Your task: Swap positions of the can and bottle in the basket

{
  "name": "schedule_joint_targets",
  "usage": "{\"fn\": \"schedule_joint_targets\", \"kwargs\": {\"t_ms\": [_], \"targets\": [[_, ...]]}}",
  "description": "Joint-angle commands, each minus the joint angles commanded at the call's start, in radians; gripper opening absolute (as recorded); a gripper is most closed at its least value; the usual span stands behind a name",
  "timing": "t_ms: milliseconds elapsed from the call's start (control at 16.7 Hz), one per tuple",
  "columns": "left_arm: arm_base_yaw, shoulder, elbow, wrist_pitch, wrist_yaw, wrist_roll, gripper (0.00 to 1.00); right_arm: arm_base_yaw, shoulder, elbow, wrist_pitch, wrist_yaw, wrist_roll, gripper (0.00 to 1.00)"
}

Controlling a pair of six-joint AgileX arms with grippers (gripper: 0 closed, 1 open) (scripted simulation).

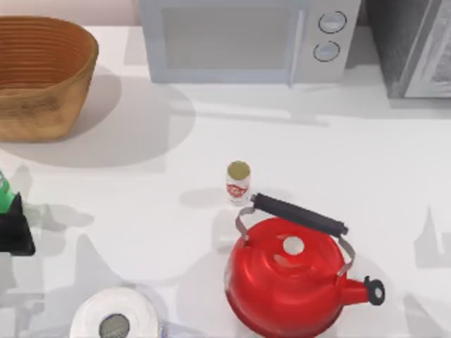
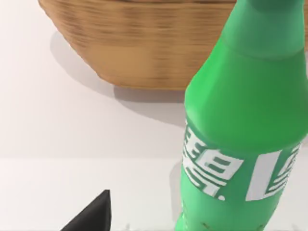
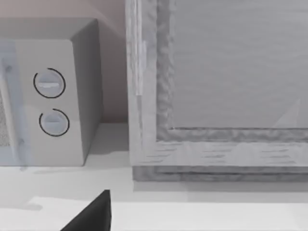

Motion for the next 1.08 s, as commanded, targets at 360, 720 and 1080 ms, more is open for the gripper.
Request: {"fn": "schedule_joint_targets", "kwargs": {"t_ms": [360, 720, 1080], "targets": [[-0.002, 0.01, 0.0, 0.01, 0.0, 0.0, 1.0, 0.0, 0.0, 0.0, 0.0, 0.0, 0.0, 1.0], [-0.046, 0.218, 0.133, 0.087, -0.04, -0.013, 1.0, 0.0, 0.0, 0.0, 0.0, 0.0, 0.0, 1.0], [-0.074, 0.325, 0.21, 0.123, -0.066, -0.022, 1.0, 0.0, 0.0, 0.0, 0.0, 0.0, 0.0, 1.0]]}}
